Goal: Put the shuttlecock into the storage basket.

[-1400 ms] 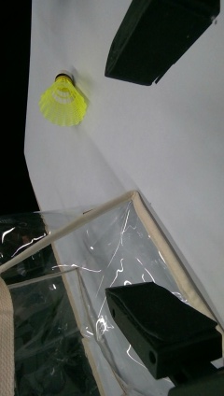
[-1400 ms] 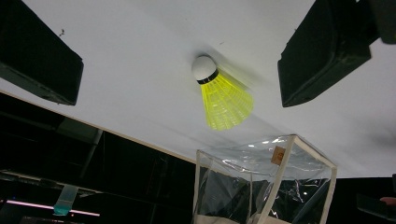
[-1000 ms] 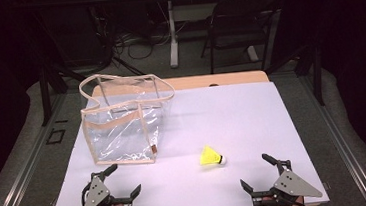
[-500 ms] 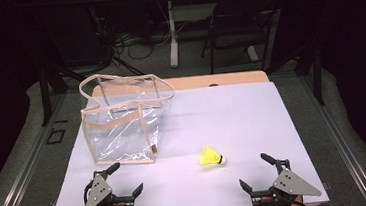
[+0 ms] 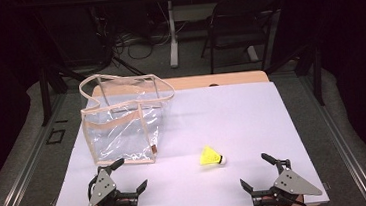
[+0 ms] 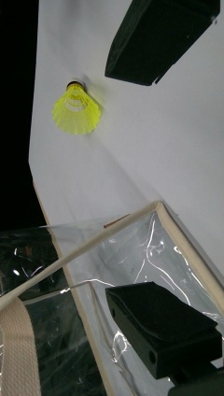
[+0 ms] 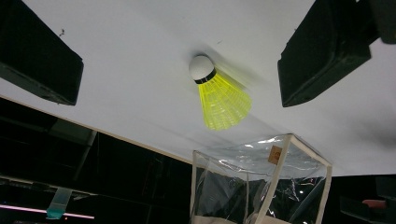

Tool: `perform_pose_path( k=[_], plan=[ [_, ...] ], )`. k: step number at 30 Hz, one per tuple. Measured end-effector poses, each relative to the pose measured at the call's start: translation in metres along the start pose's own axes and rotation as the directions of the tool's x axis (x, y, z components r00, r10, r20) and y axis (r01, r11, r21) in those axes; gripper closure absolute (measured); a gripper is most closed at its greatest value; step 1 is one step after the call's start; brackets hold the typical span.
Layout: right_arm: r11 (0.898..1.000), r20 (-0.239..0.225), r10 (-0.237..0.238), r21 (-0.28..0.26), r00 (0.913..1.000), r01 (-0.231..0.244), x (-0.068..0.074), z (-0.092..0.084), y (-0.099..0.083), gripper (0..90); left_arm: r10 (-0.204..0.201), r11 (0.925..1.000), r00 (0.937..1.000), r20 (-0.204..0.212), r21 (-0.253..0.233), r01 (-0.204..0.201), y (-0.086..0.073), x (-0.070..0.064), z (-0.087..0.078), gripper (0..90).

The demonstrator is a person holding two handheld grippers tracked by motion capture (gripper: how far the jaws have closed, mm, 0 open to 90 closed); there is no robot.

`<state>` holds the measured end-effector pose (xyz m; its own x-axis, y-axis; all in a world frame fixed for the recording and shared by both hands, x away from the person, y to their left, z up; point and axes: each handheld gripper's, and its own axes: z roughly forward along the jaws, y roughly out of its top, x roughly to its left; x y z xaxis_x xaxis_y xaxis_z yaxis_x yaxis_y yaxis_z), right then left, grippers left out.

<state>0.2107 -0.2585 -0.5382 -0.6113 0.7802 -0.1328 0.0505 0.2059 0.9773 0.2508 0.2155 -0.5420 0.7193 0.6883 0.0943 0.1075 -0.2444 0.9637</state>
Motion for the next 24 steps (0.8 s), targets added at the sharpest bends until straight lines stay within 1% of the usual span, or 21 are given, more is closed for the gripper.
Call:
perform_pose_path(
  k=[2, 8, 9, 12, 14, 24],
  plan=[
    [1.0, -0.002, 0.001, 0.001, 1.0, -0.001, 0.0, 0.0, 0.0, 0.0, -0.002, 1.0, 1.0, 0.001, -0.004, 0.002, 0.001, 0.0, 0.001, 0.0],
    [1.0, 0.0, 0.0, 0.003, 1.0, 0.0, 0.0, 0.0, 0.0, 0.0, 0.009, 1.0, 0.9999, 0.014, -0.001, -0.009, 0.005, 0.0, 0.006, 0.0],
    [1.0, 0.0, 0.002, 0.004, 1.0, -0.002, 0.0, 0.0, -0.001, 0.0, 0.01, 0.9999, 0.9997, 0.023, -0.001, -0.01, 0.006, 0.0, 0.006, 0.0],
    [1.0, 0.0, 0.002, 0.008, 1.0, -0.002, -0.001, 0.0, -0.001, 0.0, 0.0, 1.0, 0.9996, 0.027, 0.0, 0.0, 0.007, 0.001, 0.007, 0.0],
    [1.0, 0.001, 0.002, 0.009, 1.0, -0.002, -0.001, 0.0, -0.001, 0.0, 0.002, 1.0, 0.9997, 0.026, 0.003, -0.002, 0.008, 0.001, 0.008, 0.0],
    [1.0, 0.001, -0.002, 0.012, 1.0, 0.002, 0.0, 0.001, -0.001, 0.0, 0.027, 0.9996, 0.9988, 0.041, -0.003, -0.027, 0.015, 0.0, 0.016, 0.0]
  ],
)
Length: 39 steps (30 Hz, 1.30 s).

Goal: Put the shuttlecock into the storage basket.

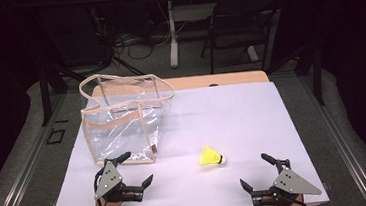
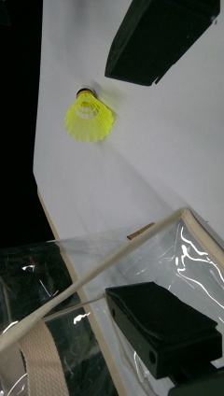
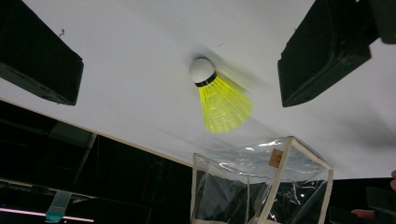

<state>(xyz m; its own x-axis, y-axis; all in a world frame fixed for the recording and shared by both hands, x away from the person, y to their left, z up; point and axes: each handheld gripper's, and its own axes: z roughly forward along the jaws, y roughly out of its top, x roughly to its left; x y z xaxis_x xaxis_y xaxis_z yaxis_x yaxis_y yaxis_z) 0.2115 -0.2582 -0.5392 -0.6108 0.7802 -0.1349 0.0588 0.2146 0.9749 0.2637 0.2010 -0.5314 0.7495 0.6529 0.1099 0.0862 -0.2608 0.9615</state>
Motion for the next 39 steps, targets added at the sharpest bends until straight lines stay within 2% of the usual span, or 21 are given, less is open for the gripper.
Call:
perform_pose_path(
  k=[8, 20, 33, 39],
  plan=[
    [1.0, -0.002, 0.004, 0.006, 1.0, -0.004, 0.0, 0.0, 0.0, 0.0, 0.023, 0.9997, 0.9996, 0.014, 0.005, -0.023, 0.006, -0.001, 0.008, 0.0],
    [1.0, -0.001, 0.002, 0.008, 1.0, -0.002, 0.0, 0.001, -0.001, 0.0, 0.036, 0.9993, 0.9985, 0.04, 0.005, -0.036, 0.013, -0.001, 0.02, 0.0],
    [1.0, -0.003, 0.003, 0.012, 1.0, -0.003, 0.0, 0.002, -0.001, 0.0, 0.054, 0.9976, 0.9924, 0.11, 0.036, -0.059, 0.022, -0.005, 0.04, 0.0],
    [1.0, -0.002, 0.005, 0.014, 1.0, -0.005, 0.0, 0.003, -0.002, 0.0, 0.058, 0.997, 0.99, 0.129, 0.043, -0.064, 0.024, -0.007, 0.048, 0.6]
  ],
)
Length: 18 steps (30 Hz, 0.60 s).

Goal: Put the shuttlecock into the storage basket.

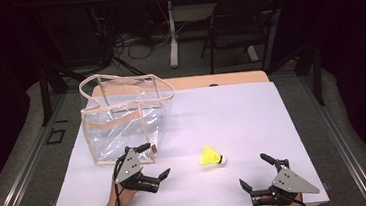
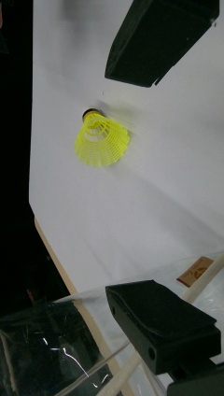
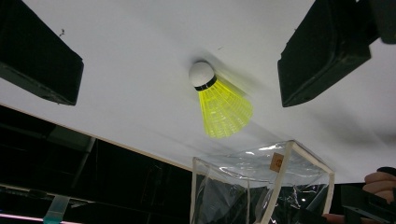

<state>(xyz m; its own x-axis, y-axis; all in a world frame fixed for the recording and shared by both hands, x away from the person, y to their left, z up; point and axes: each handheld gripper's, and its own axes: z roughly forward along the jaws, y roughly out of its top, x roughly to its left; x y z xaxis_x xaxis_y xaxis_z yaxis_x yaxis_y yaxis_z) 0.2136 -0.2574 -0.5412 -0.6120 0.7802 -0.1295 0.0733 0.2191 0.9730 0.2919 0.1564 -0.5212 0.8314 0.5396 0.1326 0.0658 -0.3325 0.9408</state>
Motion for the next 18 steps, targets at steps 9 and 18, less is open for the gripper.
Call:
perform_pose_path(
  k=[9, 18],
  plan=[
    [1.0, -0.003, 0.0, 0.004, 1.0, 0.0, 0.0, 0.0, 0.0, 0.0, 0.007, 0.9999, 0.9991, 0.043, 0.013, -0.008, 0.005, 0.001, 0.012, 0.0],
    [1.0, 0.0, 0.0, 0.006, 1.0, 0.0, -0.001, 0.0, 0.0, 0.0, 0.011, 0.9995, 0.9968, 0.079, 0.028, -0.014, 0.008, 0.0, 0.022, 0.0]
  ],
)
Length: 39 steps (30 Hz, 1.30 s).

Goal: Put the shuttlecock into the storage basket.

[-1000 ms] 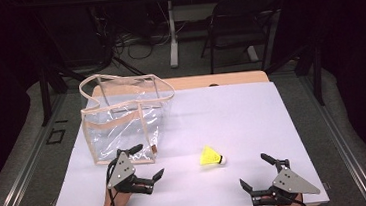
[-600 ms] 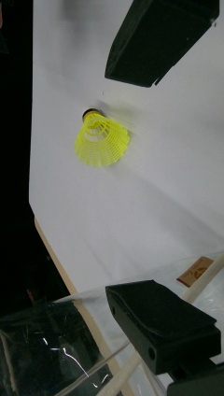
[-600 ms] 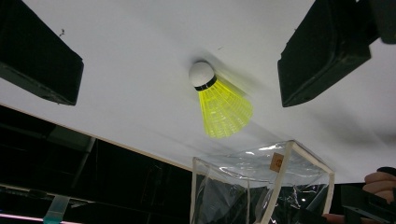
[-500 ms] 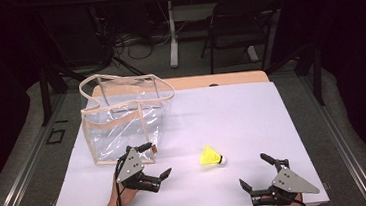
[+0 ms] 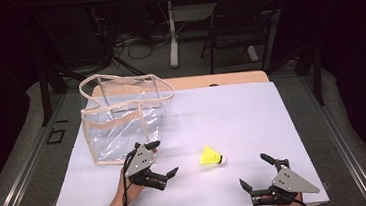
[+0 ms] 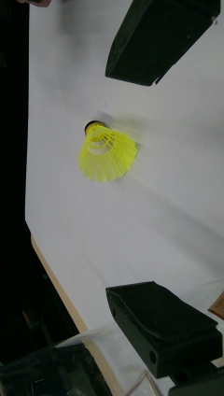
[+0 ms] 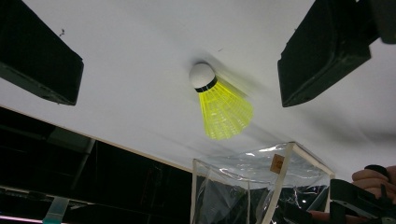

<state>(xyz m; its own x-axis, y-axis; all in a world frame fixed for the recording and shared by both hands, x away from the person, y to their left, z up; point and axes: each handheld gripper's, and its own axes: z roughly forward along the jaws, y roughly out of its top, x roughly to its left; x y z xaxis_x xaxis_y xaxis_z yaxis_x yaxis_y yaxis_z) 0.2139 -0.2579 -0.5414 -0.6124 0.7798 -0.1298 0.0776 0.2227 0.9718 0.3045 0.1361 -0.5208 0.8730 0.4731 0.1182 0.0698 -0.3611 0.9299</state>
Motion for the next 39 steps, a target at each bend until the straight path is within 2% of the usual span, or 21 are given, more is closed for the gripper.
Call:
perform_pose_path(
  k=[14, 28, 39],
  plan=[
    [1.0, 0.003, 0.0, 0.002, 1.0, 0.0, -0.001, 0.0, 0.0, 0.0, 0.021, 0.9996, 0.9987, 0.046, 0.018, -0.022, 0.006, -0.002, 0.017, 0.0],
    [1.0, -0.003, -0.001, 0.005, 1.0, 0.001, 0.0, 0.001, -0.001, 0.0, 0.041, 0.9979, 0.9949, 0.092, 0.046, -0.045, 0.012, -0.005, 0.034, 0.0],
    [1.0, -0.006, -0.001, 0.007, 1.0, 0.001, 0.0, 0.001, -0.001, 0.0, 0.056, 0.9929, 0.987, 0.15, 0.096, -0.071, 0.016, -0.008, 0.051, 2.1]
  ],
)
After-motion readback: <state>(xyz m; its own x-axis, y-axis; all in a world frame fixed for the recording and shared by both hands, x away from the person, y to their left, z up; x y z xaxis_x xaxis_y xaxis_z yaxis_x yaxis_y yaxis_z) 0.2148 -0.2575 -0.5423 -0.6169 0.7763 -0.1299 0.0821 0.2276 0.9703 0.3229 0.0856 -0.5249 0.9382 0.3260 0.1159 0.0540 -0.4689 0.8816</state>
